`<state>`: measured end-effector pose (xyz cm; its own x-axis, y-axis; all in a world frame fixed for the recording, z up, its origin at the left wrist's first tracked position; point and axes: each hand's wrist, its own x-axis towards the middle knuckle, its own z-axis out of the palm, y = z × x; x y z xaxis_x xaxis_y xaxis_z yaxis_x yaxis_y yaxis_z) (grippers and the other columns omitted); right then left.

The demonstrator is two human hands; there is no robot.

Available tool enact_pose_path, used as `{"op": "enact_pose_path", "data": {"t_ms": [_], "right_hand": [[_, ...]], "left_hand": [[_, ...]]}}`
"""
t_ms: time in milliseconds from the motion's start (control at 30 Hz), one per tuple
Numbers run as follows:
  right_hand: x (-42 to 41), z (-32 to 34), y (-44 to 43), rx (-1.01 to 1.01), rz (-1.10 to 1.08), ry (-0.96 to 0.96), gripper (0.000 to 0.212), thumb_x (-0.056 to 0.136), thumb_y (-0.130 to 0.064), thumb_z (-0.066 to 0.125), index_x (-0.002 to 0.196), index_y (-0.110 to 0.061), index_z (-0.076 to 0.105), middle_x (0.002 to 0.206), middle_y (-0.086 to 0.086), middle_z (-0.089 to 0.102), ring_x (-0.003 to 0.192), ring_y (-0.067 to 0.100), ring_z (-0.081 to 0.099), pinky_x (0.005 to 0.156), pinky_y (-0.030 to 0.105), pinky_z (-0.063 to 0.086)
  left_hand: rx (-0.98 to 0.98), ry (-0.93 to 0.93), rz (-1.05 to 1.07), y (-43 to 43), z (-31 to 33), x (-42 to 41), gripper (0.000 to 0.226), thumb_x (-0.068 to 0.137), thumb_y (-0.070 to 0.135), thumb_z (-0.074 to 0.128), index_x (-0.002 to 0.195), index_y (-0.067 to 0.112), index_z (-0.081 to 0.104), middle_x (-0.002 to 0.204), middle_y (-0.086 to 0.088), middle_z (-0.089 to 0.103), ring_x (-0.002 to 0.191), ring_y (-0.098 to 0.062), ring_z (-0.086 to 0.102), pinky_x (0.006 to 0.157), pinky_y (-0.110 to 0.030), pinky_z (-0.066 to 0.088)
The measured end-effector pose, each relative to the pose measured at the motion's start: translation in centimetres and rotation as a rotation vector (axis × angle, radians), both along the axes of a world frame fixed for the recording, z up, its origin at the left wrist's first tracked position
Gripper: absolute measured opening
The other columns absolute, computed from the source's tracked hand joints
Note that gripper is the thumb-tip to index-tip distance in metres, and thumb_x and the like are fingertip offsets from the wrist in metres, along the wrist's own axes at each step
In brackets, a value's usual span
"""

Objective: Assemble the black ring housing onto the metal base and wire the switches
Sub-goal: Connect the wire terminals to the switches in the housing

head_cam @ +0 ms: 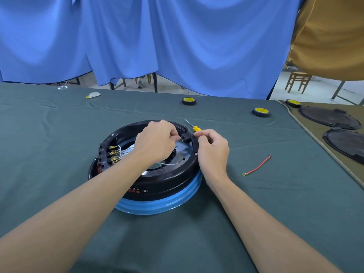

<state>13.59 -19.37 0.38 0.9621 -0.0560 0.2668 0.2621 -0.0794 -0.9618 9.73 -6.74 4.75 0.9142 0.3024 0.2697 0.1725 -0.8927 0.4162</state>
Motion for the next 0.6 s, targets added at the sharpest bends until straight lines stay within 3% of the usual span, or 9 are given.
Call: {"op": "enact_pose_path", "data": {"t_ms": [167,300,400,600], "right_hand": [[-0.06,0.03,0.07,0.010,-0.002,0.010,0.032,0.084,-0.004,0.044,0.074,-0.023,0.069,0.047,-0.016,0.053,0.038,0.003,0.045,0.046,0.017,0.037],[-0.25,0.10,0.31,0.000,-0.017,0.025,0.030,0.085,-0.004,0.044,0.079,-0.020,0.070,0.067,-0.009,0.062,0.055,0.006,0.049,0.067,0.038,0.054],[-0.29,0.18,0.43,-0.007,-0.024,0.025,0.029,0.085,-0.004,0.044,0.080,-0.016,0.070,0.076,-0.003,0.061,0.067,0.013,0.050,0.079,0.044,0.054],[-0.34,0.11,0.54,0.018,-0.010,0.040,0.029,0.086,-0.004,0.042,0.079,-0.016,0.067,0.069,-0.007,0.052,0.058,0.009,0.043,0.066,0.029,0.037]], "left_hand": [[0.083,-0.007,-0.007,-0.15,-0.22,0.10,0.016,0.098,0.032,0.057,0.098,0.025,0.071,0.099,-0.001,0.069,0.095,-0.027,0.061,0.072,-0.034,0.043],[0.106,-0.012,-0.023,-0.18,-0.20,0.18,0.017,0.097,0.028,0.057,0.096,0.022,0.073,0.097,-0.001,0.068,0.095,-0.028,0.061,0.075,-0.036,0.047],[0.136,-0.025,-0.035,-0.23,-0.24,0.28,0.018,0.097,0.027,0.057,0.096,0.019,0.073,0.098,-0.003,0.069,0.095,-0.030,0.061,0.078,-0.039,0.051],[0.131,-0.022,-0.033,-0.20,-0.33,0.47,0.018,0.097,0.027,0.059,0.097,0.021,0.075,0.095,-0.006,0.072,0.095,-0.031,0.063,0.079,-0.039,0.052]]}}
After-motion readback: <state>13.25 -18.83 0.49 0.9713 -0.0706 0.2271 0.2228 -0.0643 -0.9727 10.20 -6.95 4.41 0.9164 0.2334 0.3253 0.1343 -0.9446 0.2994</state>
